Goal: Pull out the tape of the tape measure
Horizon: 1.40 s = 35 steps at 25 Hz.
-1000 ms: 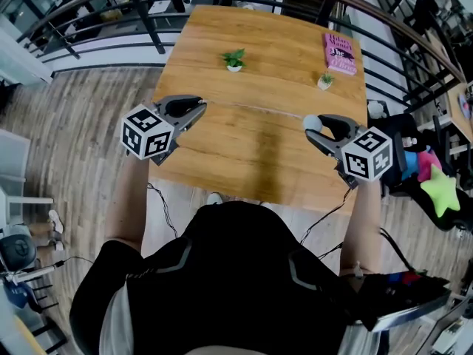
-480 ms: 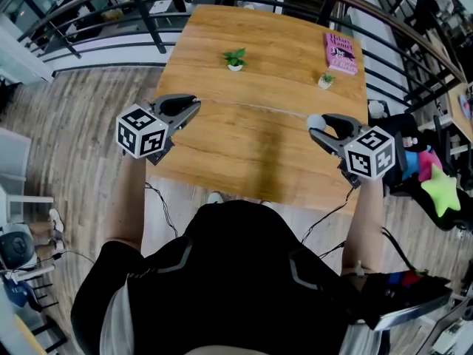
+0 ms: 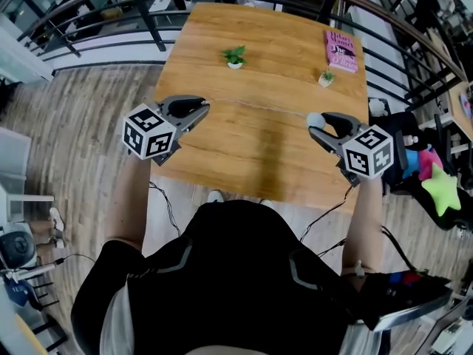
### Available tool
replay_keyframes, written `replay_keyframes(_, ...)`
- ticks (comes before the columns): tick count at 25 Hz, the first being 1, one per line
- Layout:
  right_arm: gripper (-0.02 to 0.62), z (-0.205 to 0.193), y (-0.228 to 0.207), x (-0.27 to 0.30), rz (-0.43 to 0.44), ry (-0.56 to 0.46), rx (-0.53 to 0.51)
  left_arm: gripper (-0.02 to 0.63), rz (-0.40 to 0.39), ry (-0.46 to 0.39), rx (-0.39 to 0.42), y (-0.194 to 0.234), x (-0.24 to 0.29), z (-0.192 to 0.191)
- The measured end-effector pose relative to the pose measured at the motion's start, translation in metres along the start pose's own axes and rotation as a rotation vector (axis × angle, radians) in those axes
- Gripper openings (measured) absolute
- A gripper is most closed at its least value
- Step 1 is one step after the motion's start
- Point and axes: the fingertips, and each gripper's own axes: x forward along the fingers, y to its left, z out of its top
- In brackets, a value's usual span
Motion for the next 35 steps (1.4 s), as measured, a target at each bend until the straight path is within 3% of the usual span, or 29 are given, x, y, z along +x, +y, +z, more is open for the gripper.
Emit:
replay_keyframes(5,0.222,-0.007,-0.011,0.004,-0.006,-0.002,0.006,0.083,-0.019,0.0,-0.047,-0.001,0.007,-0.004)
replay_keyframes(13,0.222,-0.038,-0.035,0.035,-0.002,0.043,-0.052,0.083,-0.009,0.077,-0.094,0.006,0.036,-0.033)
replay_keyframes(20,0.222,-0.08,-0.051,0.079,0.043,0.114,-0.087,0.083,0.004,0.167,-0.178,0.017,0.078,-0.08)
replay_keyframes(27,0.222,-0.135,-0.077,0.128,0.077,0.183,-0.043,0.083,0.025,0.284,-0.272,0.038,0.116,-0.145)
replay_keyframes(35,0.222,-0.181,-0.092,0.176,0.115,0.226,0.01,0.083,-0.009,0.37,-0.36,0.058,0.152,-0.205)
